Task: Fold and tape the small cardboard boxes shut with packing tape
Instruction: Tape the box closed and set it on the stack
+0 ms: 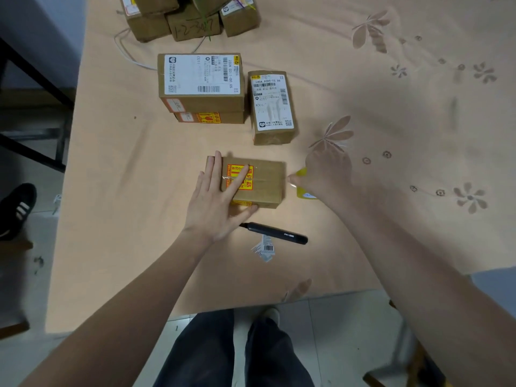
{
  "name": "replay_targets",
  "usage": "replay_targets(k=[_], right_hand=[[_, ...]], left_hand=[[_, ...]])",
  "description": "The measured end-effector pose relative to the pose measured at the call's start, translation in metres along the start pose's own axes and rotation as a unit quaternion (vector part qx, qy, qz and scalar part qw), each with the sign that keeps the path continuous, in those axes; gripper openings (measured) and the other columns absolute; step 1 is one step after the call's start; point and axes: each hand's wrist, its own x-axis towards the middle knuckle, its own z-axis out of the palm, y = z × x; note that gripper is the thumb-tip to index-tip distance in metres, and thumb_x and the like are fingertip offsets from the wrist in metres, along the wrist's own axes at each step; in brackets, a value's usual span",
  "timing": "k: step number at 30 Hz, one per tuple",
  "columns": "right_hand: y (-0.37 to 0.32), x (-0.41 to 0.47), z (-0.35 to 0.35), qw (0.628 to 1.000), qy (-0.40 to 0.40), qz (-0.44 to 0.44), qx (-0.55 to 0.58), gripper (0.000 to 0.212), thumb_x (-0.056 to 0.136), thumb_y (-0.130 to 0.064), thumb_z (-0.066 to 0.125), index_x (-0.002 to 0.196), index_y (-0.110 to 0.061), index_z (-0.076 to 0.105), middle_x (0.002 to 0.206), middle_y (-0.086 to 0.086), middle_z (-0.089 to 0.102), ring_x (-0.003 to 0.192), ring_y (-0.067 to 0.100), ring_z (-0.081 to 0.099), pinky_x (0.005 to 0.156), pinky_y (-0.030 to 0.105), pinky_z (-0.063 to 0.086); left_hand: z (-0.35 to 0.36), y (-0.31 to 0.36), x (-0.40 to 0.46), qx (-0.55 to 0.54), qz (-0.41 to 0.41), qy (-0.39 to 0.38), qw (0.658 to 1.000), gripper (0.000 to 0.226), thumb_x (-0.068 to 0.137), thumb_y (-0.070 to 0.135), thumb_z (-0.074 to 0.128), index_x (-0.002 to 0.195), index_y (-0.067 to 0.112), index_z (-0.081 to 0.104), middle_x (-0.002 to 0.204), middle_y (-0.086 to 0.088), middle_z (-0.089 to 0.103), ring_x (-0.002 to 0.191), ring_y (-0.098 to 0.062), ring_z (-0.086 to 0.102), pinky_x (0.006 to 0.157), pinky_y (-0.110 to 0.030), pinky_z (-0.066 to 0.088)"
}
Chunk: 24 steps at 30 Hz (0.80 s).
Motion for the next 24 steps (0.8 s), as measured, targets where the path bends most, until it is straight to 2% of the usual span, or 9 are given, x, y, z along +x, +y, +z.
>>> replay_targets(k=[4,7,10,12,15,20,24], right_hand=[[-0.009,0.000,0.005,1.000,0.006,-0.004,0.002,0.047,0.081,-0.047,0.065,0.098,-0.003,0.063,0.106,0.015,0.060,0.107,0.033,0.054,0.088,0.039,0.038],[-0.009,-0.001,0.007,1.000,0.012,0.008,0.011,0.046,0.082,-0.048,0.063,0.096,-0.005,0.064,0.105,0.013,0.061,0.105,0.032,0.056,0.082,0.036,0.040],[-0.006,0.000,0.008,0.999,0.023,0.014,0.016,0.046,0.081,-0.049,0.063,0.092,-0.005,0.066,0.104,0.013,0.063,0.105,0.033,0.057,0.079,0.035,0.041],[-0.007,-0.001,0.008,0.999,0.031,0.015,0.016,0.047,0.081,-0.049,0.063,0.093,-0.004,0.066,0.105,0.014,0.063,0.105,0.034,0.057,0.080,0.035,0.042],[-0.008,-0.002,0.010,0.999,0.033,0.018,0.014,0.048,0.081,-0.051,0.063,0.095,-0.005,0.066,0.107,0.014,0.063,0.107,0.034,0.057,0.083,0.036,0.042],[0.001,0.004,0.009,1.000,-0.006,0.017,0.019,0.056,0.079,-0.057,0.063,0.097,-0.005,0.066,0.111,0.013,0.062,0.111,0.031,0.054,0.092,0.039,0.040],[0.003,0.006,0.007,1.000,-0.006,-0.017,-0.011,0.055,0.081,-0.059,0.061,0.093,-0.006,0.065,0.107,0.013,0.062,0.109,0.032,0.053,0.097,0.041,0.037]], left_hand=[[-0.002,0.003,0.000,0.046,-0.014,-0.005,0.999,0.079,0.083,0.076,0.014,0.149,0.038,-0.008,0.158,-0.015,-0.014,0.145,-0.029,-0.014,0.117,-0.047,0.002],[-0.006,0.007,0.000,0.070,-0.018,-0.001,0.997,0.084,0.082,0.078,0.009,0.151,0.033,-0.007,0.158,-0.011,-0.017,0.145,-0.024,-0.017,0.115,-0.047,-0.009],[-0.007,0.021,0.000,0.083,-0.002,0.023,0.996,0.098,0.082,0.080,0.013,0.151,0.014,-0.003,0.157,-0.010,-0.016,0.146,-0.022,-0.015,0.115,-0.044,-0.008],[-0.004,0.035,-0.001,0.046,0.029,0.022,0.998,0.098,0.085,0.076,0.022,0.151,0.007,-0.002,0.157,-0.011,-0.013,0.146,-0.023,-0.011,0.117,-0.040,-0.004],[0.005,0.047,-0.003,0.009,0.061,-0.008,0.998,0.089,0.089,0.070,0.029,0.152,0.013,0.001,0.159,-0.008,-0.009,0.146,-0.023,-0.010,0.119,-0.040,0.003],[0.009,0.045,-0.003,0.027,0.048,-0.013,0.998,0.086,0.088,0.071,0.030,0.152,0.018,0.006,0.159,-0.009,-0.005,0.147,-0.026,-0.005,0.117,-0.040,-0.001],[0.011,0.056,-0.001,0.044,0.035,-0.013,0.998,0.086,0.085,0.074,0.031,0.152,0.027,0.004,0.158,-0.016,-0.001,0.146,-0.034,0.000,0.116,-0.049,0.005]])
